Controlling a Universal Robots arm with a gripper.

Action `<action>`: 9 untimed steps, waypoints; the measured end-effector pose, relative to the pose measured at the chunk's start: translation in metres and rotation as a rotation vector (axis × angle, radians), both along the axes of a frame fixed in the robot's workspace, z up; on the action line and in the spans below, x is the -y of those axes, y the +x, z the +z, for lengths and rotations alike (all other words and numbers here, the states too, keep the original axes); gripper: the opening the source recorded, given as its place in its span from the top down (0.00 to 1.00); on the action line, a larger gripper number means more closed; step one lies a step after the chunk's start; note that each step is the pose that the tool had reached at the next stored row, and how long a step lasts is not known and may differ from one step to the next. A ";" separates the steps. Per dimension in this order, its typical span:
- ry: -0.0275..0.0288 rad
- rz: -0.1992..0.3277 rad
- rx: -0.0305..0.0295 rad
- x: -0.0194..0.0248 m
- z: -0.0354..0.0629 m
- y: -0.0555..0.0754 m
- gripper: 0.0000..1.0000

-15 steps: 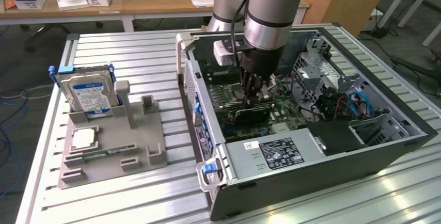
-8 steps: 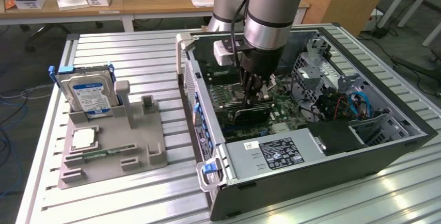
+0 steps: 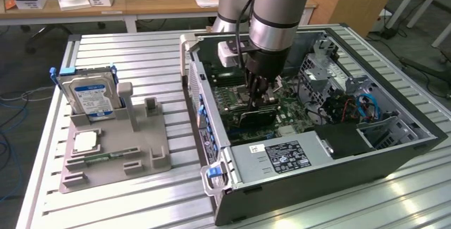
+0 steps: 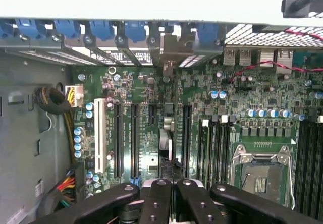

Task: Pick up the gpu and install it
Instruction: 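Press down on the gpu until it lock into place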

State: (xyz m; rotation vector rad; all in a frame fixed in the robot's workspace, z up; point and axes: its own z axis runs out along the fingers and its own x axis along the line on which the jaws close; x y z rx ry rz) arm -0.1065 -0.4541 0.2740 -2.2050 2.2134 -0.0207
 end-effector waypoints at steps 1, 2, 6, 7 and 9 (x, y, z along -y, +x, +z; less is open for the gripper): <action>-0.0001 0.000 -0.0054 0.0000 0.0000 0.000 0.90; -0.0002 0.000 -0.0140 0.0000 0.0001 0.000 0.90; -0.0004 0.000 -0.0526 0.0000 0.0000 0.000 0.90; -0.0007 0.000 -0.0639 0.0000 0.0000 0.000 0.90; -0.0024 0.000 -0.0882 0.0000 0.0000 0.000 0.90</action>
